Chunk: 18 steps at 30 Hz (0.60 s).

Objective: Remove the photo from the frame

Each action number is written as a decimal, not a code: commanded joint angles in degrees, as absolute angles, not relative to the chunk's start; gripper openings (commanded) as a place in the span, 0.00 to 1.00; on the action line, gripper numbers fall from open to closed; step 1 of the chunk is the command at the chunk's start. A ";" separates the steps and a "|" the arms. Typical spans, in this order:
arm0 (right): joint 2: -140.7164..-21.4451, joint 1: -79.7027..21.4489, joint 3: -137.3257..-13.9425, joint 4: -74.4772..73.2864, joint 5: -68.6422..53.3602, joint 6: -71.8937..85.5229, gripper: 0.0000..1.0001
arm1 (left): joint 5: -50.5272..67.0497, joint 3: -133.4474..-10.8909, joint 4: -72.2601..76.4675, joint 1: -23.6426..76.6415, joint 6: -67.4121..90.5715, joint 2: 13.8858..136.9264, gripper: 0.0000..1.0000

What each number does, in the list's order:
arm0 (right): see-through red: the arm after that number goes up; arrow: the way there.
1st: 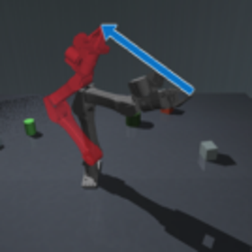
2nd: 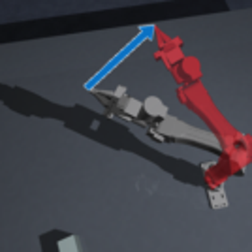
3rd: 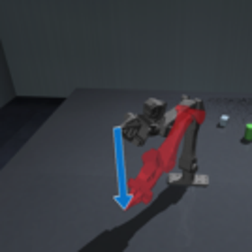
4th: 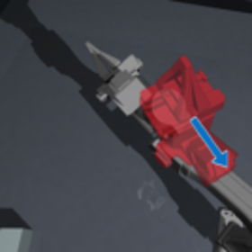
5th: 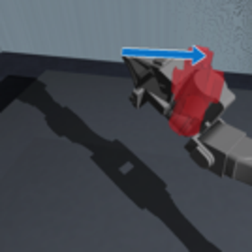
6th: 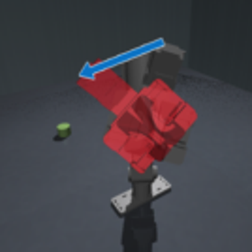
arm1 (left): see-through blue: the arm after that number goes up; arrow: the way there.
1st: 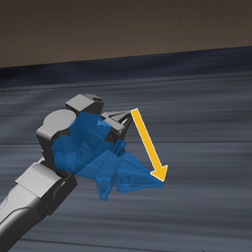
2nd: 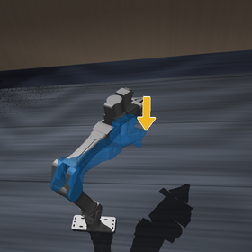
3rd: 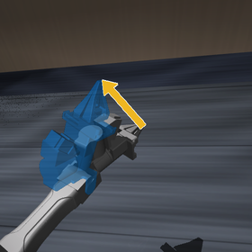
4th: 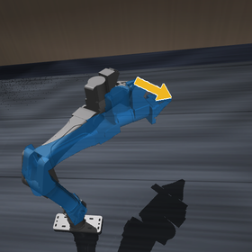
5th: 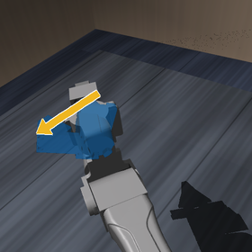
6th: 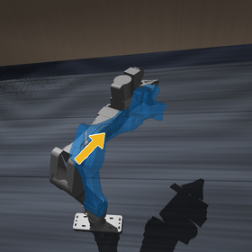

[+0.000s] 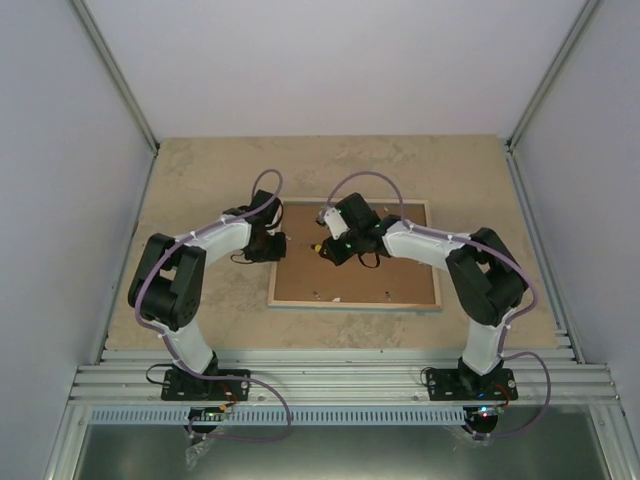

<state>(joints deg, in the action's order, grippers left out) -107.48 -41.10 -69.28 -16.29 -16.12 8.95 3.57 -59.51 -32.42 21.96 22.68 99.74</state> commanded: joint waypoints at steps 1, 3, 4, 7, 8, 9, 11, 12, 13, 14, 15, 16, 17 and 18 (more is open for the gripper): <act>-102.03 -38.96 -65.75 -12.19 -17.58 10.47 0.00 | 3.74 -60.77 -32.22 19.34 23.30 98.41 0.17; -98.79 -37.10 -63.03 -9.73 -17.15 11.24 0.00 | 3.96 -60.78 -32.08 18.13 23.30 98.23 0.17; -96.94 -36.26 -61.57 -8.62 -16.69 11.67 0.00 | 4.08 -60.79 -32.00 17.77 23.29 98.30 0.17; -91.35 -33.55 -57.24 -5.26 -14.26 12.53 0.00 | 3.86 -61.19 -32.12 16.88 23.16 98.73 0.17; -89.53 -32.44 -55.70 -4.11 -13.37 12.92 0.00 | 3.77 -61.37 -32.26 16.55 23.10 98.83 0.17; -87.19 -31.25 -54.09 -3.12 -12.45 13.27 0.01 | 3.58 -61.52 -32.30 16.15 22.92 98.91 0.17; -83.97 -28.47 -51.19 -1.71 -9.59 14.64 0.01 | 3.24 -62.22 -32.66 14.87 22.50 99.24 0.17; -82.54 -27.04 -49.87 -1.36 -8.48 15.38 0.01 | 3.22 -62.57 -32.80 14.14 22.32 99.49 0.18; -81.37 -25.25 -48.63 -1.00 -7.47 16.39 0.01 | 3.50 -63.01 -32.96 13.48 22.10 99.92 0.18; -80.18 -23.47 -47.35 -0.57 -6.71 17.44 0.00 | 3.69 -63.84 -33.28 13.11 21.65 100.46 0.19; -79.07 -21.73 -45.98 -0.30 -5.99 18.43 0.00 | 3.41 -64.42 -33.72 12.95 21.29 101.13 0.19; -78.20 -19.86 -44.46 0.61 -5.23 19.59 0.01 | 3.10 -64.88 -33.98 12.92 20.94 101.64 0.20; -77.34 -18.09 -43.25 1.49 -4.44 20.87 0.01 | 2.64 -65.21 -34.20 12.92 20.72 102.07 0.21; -76.63 -15.98 -41.76 1.86 -3.90 22.19 0.01 | 2.04 -65.54 -34.41 12.92 20.40 102.45 0.22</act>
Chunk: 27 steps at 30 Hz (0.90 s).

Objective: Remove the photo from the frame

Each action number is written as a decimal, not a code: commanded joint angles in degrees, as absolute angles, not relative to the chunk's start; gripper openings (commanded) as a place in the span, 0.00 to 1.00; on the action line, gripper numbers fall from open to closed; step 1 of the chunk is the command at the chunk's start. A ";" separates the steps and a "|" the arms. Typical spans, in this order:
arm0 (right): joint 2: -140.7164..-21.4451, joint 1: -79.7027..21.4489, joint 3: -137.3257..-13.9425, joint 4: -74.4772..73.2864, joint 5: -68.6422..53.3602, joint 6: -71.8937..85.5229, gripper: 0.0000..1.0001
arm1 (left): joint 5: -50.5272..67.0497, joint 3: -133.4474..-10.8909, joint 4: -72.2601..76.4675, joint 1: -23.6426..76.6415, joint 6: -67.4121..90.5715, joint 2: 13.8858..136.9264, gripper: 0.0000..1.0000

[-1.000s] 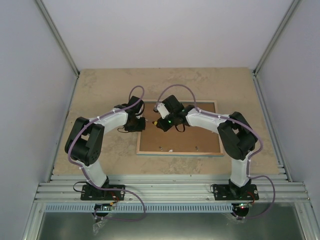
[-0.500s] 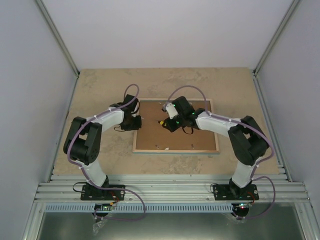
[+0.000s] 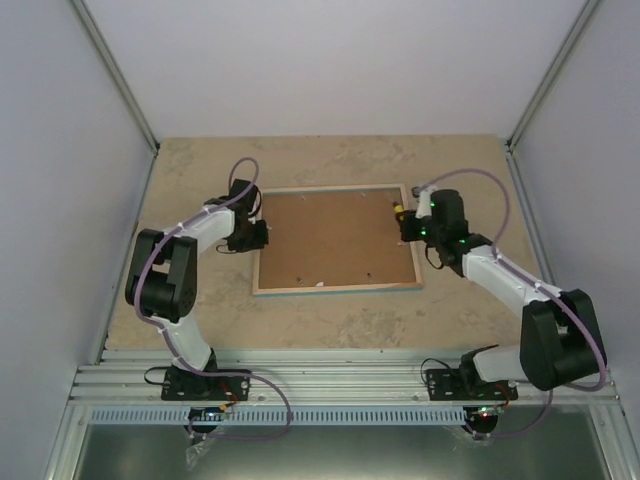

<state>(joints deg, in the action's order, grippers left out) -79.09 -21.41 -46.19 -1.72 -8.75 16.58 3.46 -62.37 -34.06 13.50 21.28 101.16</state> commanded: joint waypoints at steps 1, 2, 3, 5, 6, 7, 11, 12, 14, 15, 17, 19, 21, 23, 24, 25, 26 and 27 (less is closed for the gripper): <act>-76.08 -14.02 -40.50 2.45 -3.72 23.30 0.00 | 1.22 -65.84 -34.77 12.92 20.23 102.82 0.23; -75.57 -12.17 -39.34 3.14 -3.31 24.42 0.00 | 0.63 -66.12 -35.15 12.88 20.05 103.17 0.24; -75.27 -10.35 -38.30 3.44 -3.02 25.59 0.00 | 0.31 -66.38 -35.34 12.84 19.92 103.37 0.26; -75.35 -7.29 -36.66 4.66 -2.93 27.33 0.01 | 0.26 -66.57 -35.63 12.79 19.98 103.40 0.31; -75.78 -5.93 -36.09 5.05 -3.27 27.82 0.01 | 0.24 -66.53 -35.72 12.75 19.97 103.18 0.34; -76.49 -4.52 -35.84 5.14 -3.59 28.09 0.00 | -0.84 -66.60 -35.91 12.74 20.03 102.73 0.38; -79.63 -0.98 -35.84 4.64 -4.50 28.63 0.00 | -2.45 -66.09 -35.93 12.74 20.35 99.27 0.48; -80.51 -0.70 -35.86 4.58 -4.88 28.65 0.00 | -2.66 -65.76 -35.71 12.74 20.37 97.92 0.51; -82.03 1.25 -36.01 4.39 -5.58 28.56 0.01 | -2.96 -64.79 -35.53 12.75 20.47 95.17 0.56; -82.82 1.69 -36.08 4.26 -5.66 28.52 0.00 | -2.75 -64.32 -35.42 12.79 20.48 93.62 0.59; -84.09 2.28 -36.28 3.80 -5.71 28.32 0.01 | -2.30 -62.75 -34.70 12.74 20.45 90.34 0.63; -85.19 2.81 -36.30 3.59 -5.64 28.17 0.02 | -1.97 -61.35 -33.96 12.74 20.57 87.14 0.65; -85.67 3.15 -36.03 3.26 -5.20 28.11 0.05 | -1.91 -60.20 -33.19 12.74 20.77 84.35 0.68; -85.87 3.40 -35.70 3.09 -5.06 27.96 0.13 | -1.85 -59.61 -32.52 12.77 20.91 82.30 0.69; -85.91 3.47 -35.61 2.88 -4.91 27.97 0.18 | -1.47 -59.66 -32.48 12.75 20.92 81.79 0.69; -86.02 3.47 -35.53 2.51 -4.58 27.88 0.21 | -0.99 -59.82 -32.50 12.74 20.99 81.38 0.70; -85.96 3.50 -35.35 2.24 -4.16 27.86 0.22 | -0.33 -59.95 -32.52 12.74 21.07 81.20 0.69; -85.88 3.51 -35.16 2.00 -4.06 27.80 0.22 | -0.04 -59.90 -32.28 12.74 21.16 81.02 0.70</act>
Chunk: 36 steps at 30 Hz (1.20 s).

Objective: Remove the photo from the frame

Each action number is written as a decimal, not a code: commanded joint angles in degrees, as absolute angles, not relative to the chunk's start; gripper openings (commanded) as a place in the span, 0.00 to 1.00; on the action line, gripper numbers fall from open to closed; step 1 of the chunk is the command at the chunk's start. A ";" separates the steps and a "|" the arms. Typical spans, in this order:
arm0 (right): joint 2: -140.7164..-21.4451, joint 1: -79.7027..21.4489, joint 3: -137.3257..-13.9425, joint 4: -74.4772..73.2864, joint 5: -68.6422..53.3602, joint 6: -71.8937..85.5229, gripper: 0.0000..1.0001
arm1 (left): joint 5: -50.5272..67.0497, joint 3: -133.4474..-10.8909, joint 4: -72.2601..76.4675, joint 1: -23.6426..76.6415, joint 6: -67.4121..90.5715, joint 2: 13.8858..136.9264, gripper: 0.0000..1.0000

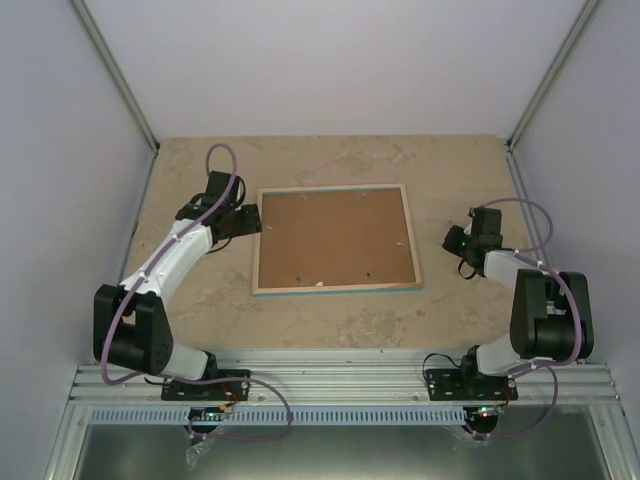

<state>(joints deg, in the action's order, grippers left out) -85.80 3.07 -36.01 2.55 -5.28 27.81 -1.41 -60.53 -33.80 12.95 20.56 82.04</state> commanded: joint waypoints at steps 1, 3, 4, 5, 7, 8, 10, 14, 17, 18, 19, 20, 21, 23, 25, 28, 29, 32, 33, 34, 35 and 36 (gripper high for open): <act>-85.77 3.52 -35.04 1.88 -3.90 27.82 0.22 | 1.48 -59.85 -32.13 12.76 21.24 80.89 0.70; -85.61 3.51 -34.69 1.24 -3.24 27.86 0.23 | 3.17 -59.63 -31.87 12.74 21.50 80.77 0.70; -85.47 3.52 -34.59 0.92 -2.95 27.87 0.26 | 3.63 -59.52 -31.90 12.74 21.53 80.73 0.70; -85.50 3.50 -34.62 0.59 -2.80 27.81 0.29 | 3.89 -59.39 -31.83 12.74 21.54 80.65 0.70; -85.36 3.51 -34.63 -0.55 -2.74 27.85 0.30 | 4.22 -59.11 -31.71 12.74 21.88 80.30 0.70; -85.17 3.50 -34.67 -1.22 -2.87 27.90 0.31 | 4.30 -58.88 -31.58 12.74 21.97 80.14 0.70; -84.47 3.43 -34.88 -2.46 -3.61 27.57 0.31 | 4.89 -58.03 -31.26 12.78 22.60 79.87 0.71; -81.54 2.29 -35.60 -4.41 -6.93 25.74 0.39 | 5.74 -55.33 -30.41 12.83 24.63 79.33 0.71; -79.61 -0.70 -36.24 -6.09 -8.20 24.29 0.46 | 5.96 -53.38 -30.30 12.92 25.54 79.21 0.71; -79.10 -2.22 -36.36 -6.41 -8.75 23.71 0.49 | 5.69 -53.05 -30.14 12.92 25.34 79.19 0.71; -78.62 -3.52 -36.51 -6.63 -9.88 23.01 0.51 | 5.09 -52.59 -30.16 12.92 24.74 79.49 0.72; -78.28 -4.80 -36.67 -6.84 -11.04 22.37 0.54 | 3.97 -52.97 -30.94 12.92 23.77 80.29 0.72; -77.99 -6.15 -36.84 -6.96 -11.90 21.65 0.56 | 2.73 -53.66 -32.45 12.92 22.87 81.55 0.72; -77.62 -9.53 -37.44 -7.32 -12.75 19.97 0.61 | 1.15 -54.30 -34.03 12.92 21.66 83.81 0.72; -77.40 -13.73 -38.14 -7.59 -12.94 18.38 0.64 | 2.33 -54.25 -33.88 12.92 21.37 85.68 0.70; -76.56 -20.76 -38.23 -6.28 -12.14 16.19 0.68 | 3.53 -54.56 -34.23 12.92 20.84 88.57 0.68; -76.55 -22.73 -38.28 -5.99 -11.98 15.69 0.69 | 3.59 -54.54 -34.39 13.01 20.69 89.38 0.67; -77.14 -26.84 -38.45 -4.16 -12.03 14.38 0.70 | 4.01 -54.48 -34.46 13.09 20.27 91.08 0.63; -77.58 -27.90 -38.63 -3.79 -11.88 13.94 0.71 | 4.01 -54.53 -34.39 13.10 20.19 91.59 0.61; -78.09 -28.96 -38.85 -3.47 -11.80 13.49 0.71 | 4.30 -54.60 -34.52 13.16 20.07 92.13 0.59; -78.51 -30.39 -39.25 -3.42 -11.48 12.97 0.71 | 4.72 -54.72 -34.54 13.25 19.93 92.78 0.57; -79.03 -31.40 -39.59 -3.33 -11.02 12.52 0.71 | 5.27 -54.83 -34.80 13.41 19.76 93.73 0.54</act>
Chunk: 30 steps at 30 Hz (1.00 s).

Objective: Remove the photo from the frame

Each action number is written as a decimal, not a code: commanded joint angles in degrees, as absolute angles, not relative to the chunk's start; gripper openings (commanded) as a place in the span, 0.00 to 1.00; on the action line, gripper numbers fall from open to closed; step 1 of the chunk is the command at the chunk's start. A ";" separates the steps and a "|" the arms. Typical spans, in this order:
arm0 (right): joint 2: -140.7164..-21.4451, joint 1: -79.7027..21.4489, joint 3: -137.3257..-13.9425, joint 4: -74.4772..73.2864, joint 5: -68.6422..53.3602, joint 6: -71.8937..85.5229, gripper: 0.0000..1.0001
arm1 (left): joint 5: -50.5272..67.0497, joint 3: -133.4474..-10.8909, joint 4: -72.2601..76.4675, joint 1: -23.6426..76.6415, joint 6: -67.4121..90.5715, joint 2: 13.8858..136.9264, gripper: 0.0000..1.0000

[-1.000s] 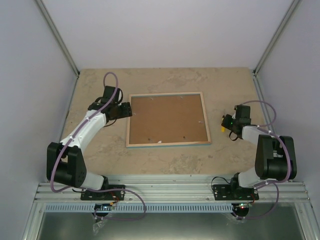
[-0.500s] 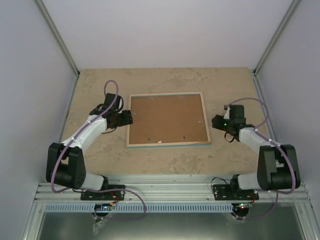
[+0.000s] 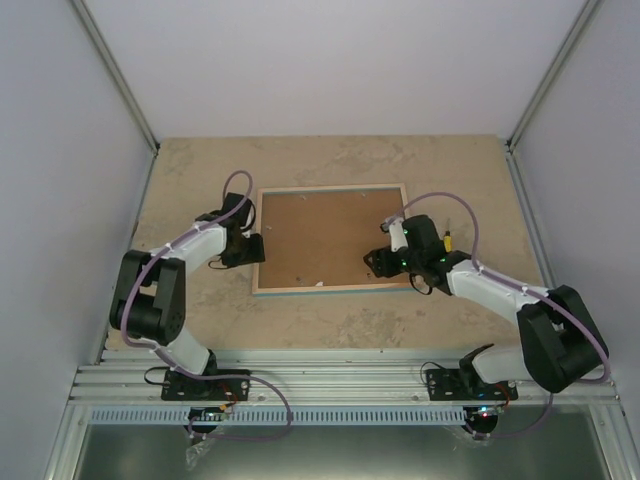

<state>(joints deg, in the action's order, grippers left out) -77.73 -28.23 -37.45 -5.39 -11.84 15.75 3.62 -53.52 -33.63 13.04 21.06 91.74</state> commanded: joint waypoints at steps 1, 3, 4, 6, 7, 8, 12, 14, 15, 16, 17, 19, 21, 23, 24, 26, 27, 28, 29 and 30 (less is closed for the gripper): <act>-79.47 -32.51 -39.90 -3.32 -10.53 11.97 0.71 | 5.72 -54.97 -34.87 13.63 19.47 94.38 0.51; -80.11 -34.50 -40.43 -3.24 -9.54 11.01 0.71 | 6.18 -55.19 -34.92 13.94 19.30 95.30 0.44; -80.35 -35.46 -40.63 -3.24 -9.07 10.56 0.72 | 6.20 -55.34 -35.06 14.05 19.25 95.57 0.41; -80.65 -37.25 -40.98 -3.24 -7.82 9.72 0.72 | 5.85 -55.56 -35.22 14.06 19.24 95.78 0.35; -80.83 -38.03 -41.08 -3.17 -7.50 9.36 0.72 | 5.77 -55.67 -35.24 14.06 19.23 95.80 0.33; -80.95 -38.70 -41.27 -3.10 -7.31 8.90 0.72 | 5.92 -55.67 -35.20 14.11 19.18 95.81 0.31; -81.89 -41.92 -42.34 -3.48 -5.38 7.23 0.73 | 6.86 -55.80 -35.13 14.47 18.98 96.12 0.23; -82.62 -43.93 -42.97 -3.93 -3.21 6.41 0.77 | 6.98 -55.94 -35.23 14.57 18.96 96.09 0.17; -82.84 -44.98 -43.28 -4.22 -2.30 6.05 0.77 | 6.76 -55.98 -35.29 14.59 18.84 95.80 0.14; -83.02 -46.08 -43.61 -4.38 -1.62 5.68 0.77 | 6.56 -56.06 -35.33 14.59 18.81 95.45 0.12; -83.16 -47.16 -43.90 -4.67 -0.81 5.23 0.77 | 6.21 -56.07 -35.38 14.57 18.91 94.99 0.11; -83.37 -49.83 -44.45 -5.04 1.51 4.00 0.77 | 5.74 -56.05 -35.46 14.59 18.94 93.87 0.07; -83.79 -53.03 -45.04 -5.58 4.98 2.63 0.78 | 5.40 -56.12 -35.42 14.55 19.00 92.75 0.05; -84.74 -55.46 -45.82 -6.27 7.79 1.84 0.78 | 5.90 -56.14 -35.05 14.58 19.06 91.69 0.03; -85.44 -56.79 -46.28 -6.85 8.93 1.37 0.80 | 5.99 -56.12 -34.96 14.56 19.16 91.29 0.02; -87.02 -59.34 -47.16 -7.70 12.22 0.36 0.85 | 6.06 -56.22 -35.06 14.52 19.16 90.68 0.00; -87.81 -60.90 -47.49 -7.99 14.40 -0.94 0.85 | 6.16 -56.25 -34.99 14.58 19.16 90.17 0.00; -88.63 -62.49 -47.99 -8.28 17.20 -1.80 0.85 | 6.30 -56.13 -34.90 14.59 19.18 89.52 0.00; -89.51 -64.09 -48.27 -8.53 19.50 -2.40 0.85 | 6.34 -56.16 -34.89 14.52 19.18 88.96 0.00; -90.66 -65.61 -48.74 -8.57 22.32 -2.86 0.85 | 6.15 -56.10 -34.85 14.58 19.16 88.50 0.00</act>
<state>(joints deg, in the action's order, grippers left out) -87.37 -60.73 -46.70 -6.50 10.46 1.13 4.86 -54.87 -35.77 14.37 18.87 92.75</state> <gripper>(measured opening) 0.850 0.163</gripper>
